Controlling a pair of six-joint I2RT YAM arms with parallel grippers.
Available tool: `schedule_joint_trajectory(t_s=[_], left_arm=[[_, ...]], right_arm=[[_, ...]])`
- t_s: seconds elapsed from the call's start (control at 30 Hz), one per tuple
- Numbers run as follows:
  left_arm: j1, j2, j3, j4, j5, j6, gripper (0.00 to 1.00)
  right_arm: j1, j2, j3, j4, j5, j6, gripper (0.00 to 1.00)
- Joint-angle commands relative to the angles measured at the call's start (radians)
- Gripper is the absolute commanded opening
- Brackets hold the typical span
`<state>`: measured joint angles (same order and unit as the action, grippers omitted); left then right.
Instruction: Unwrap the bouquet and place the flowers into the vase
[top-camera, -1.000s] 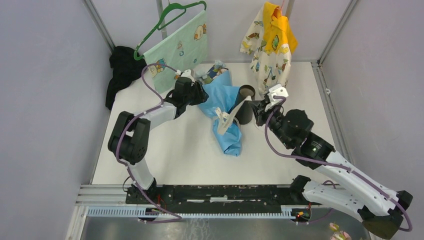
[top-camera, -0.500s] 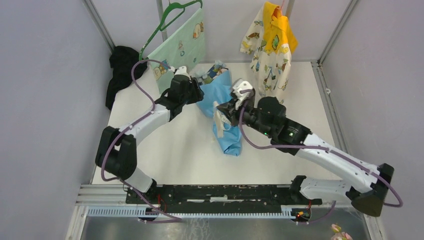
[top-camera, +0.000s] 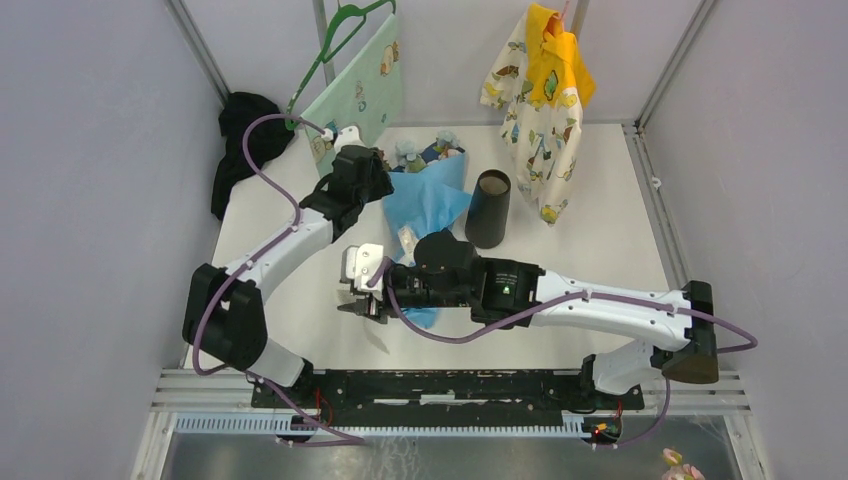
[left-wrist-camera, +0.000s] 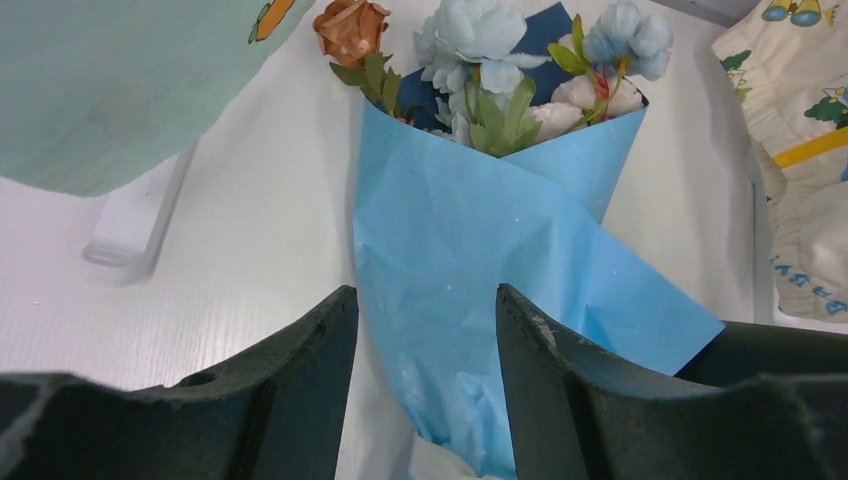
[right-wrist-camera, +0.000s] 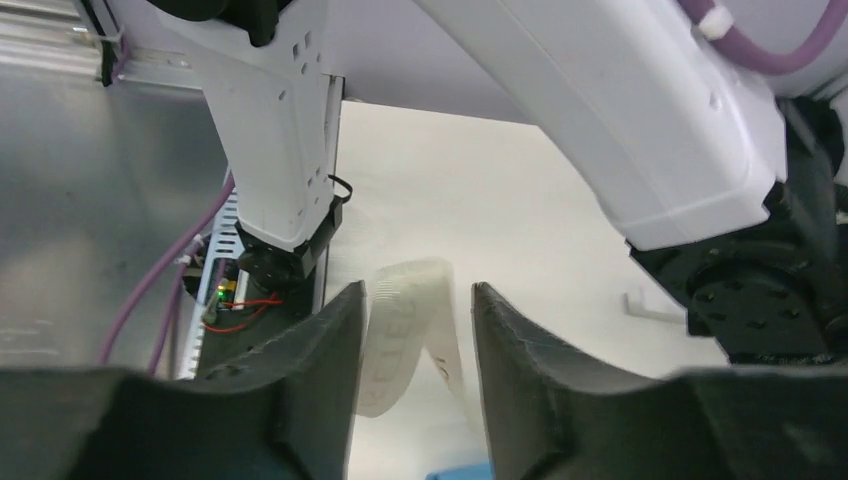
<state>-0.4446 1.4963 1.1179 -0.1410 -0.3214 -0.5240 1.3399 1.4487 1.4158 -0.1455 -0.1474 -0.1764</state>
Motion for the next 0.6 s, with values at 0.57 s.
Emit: schedule_joint_trajectory(t_s=[0.57], left_arm=[[-0.275,0.174,0.289,-0.217,0.174,0.404,0.66]], right_arm=[[-0.022,-0.596,-0.479,0.138,0.941,-0.025,0.83]])
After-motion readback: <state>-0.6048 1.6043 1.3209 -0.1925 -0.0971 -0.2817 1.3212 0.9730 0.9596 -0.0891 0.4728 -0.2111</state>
